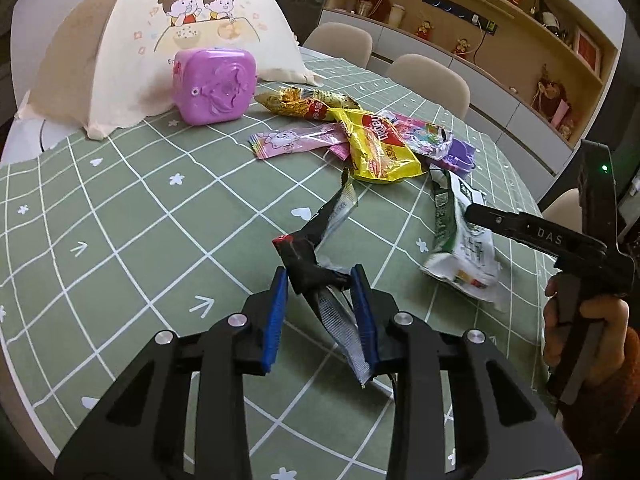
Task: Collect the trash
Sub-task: 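Grasp the white-green SATINE milk pouch with the right gripper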
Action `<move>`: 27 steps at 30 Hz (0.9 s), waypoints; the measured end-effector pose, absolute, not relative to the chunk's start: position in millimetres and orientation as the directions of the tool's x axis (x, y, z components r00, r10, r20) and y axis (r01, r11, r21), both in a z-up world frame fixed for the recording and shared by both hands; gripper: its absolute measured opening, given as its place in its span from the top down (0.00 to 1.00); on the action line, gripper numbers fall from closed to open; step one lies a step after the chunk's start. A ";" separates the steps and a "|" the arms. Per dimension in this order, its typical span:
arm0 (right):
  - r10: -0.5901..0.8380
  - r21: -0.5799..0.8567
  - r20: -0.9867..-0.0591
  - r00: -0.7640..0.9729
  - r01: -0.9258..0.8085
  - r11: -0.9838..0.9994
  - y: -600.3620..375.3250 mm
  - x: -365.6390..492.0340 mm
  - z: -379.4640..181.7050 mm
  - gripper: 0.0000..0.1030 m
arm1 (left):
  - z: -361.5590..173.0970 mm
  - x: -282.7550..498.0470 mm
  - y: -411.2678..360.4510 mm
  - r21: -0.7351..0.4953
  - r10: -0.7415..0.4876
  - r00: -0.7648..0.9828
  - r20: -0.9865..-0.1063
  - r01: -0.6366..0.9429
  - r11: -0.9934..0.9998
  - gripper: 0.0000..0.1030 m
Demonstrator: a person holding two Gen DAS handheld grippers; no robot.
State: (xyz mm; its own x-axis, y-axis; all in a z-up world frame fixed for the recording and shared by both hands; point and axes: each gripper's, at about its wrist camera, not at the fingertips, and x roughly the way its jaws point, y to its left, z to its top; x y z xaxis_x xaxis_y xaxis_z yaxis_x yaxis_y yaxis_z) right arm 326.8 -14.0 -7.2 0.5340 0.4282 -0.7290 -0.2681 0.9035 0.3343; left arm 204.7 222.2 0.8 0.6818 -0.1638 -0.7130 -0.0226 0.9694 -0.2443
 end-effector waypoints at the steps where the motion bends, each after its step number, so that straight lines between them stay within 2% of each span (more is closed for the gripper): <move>1: 0.440 0.358 -0.730 0.523 -0.256 0.898 -14.1 328.9 -6.9 0.47 | -0.2 205.5 222.6 -0.248 -0.167 0.680 -0.714 -0.023 0.969 0.70; 4: 0.454 0.418 -0.706 0.543 -0.197 0.887 -16.9 329.4 -3.1 0.47 | -2.9 207.6 224.6 -0.253 -0.170 0.675 -0.718 -0.024 0.967 0.70; 6: 0.409 0.382 -0.694 0.593 -0.179 0.907 -11.4 323.4 5.5 0.47 | -3.8 208.4 226.4 -0.253 -0.170 0.674 -0.719 -0.026 0.967 0.70; 11: 0.284 0.105 -0.651 0.704 -0.288 0.952 24.5 297.3 30.0 0.47 | -4.4 209.5 231.3 -0.245 -0.159 0.677 -0.719 -0.032 0.969 0.70; 15: 0.210 -0.100 -0.685 0.698 -0.375 0.921 58.8 287.1 19.9 0.47 | -5.0 210.5 237.0 -0.245 -0.147 0.680 -0.719 -0.050 0.968 0.70; 19: 0.117 -0.322 -0.634 0.765 -0.399 0.859 76.7 266.1 14.4 0.47 | -6.2 210.8 240.0 -0.256 -0.149 0.681 -0.717 -0.058 0.965 0.70; 21: 0.090 -0.387 -0.619 0.780 -0.402 0.830 71.5 258.0 12.8 0.47 | -6.6 209.8 240.8 -0.261 -0.152 0.681 -0.716 -0.059 0.964 0.70; 24: 0.020 -0.447 -0.623 0.782 -0.377 0.811 44.7 251.4 10.7 0.47 | -7.9 210.0 243.5 -0.276 -0.165 0.680 -0.715 -0.058 0.960 0.70; 26: 0.015 -0.419 -0.635 0.772 -0.361 0.833 25.2 251.6 12.2 0.47 | -9.1 210.1 243.9 -0.283 -0.171 0.677 -0.716 -0.058 0.957 0.70; 27: 0.049 -0.355 -0.650 0.758 -0.361 0.862 10.5 252.4 15.3 0.47 | -9.3 210.0 244.0 -0.286 -0.174 0.676 -0.716 -0.057 0.956 0.70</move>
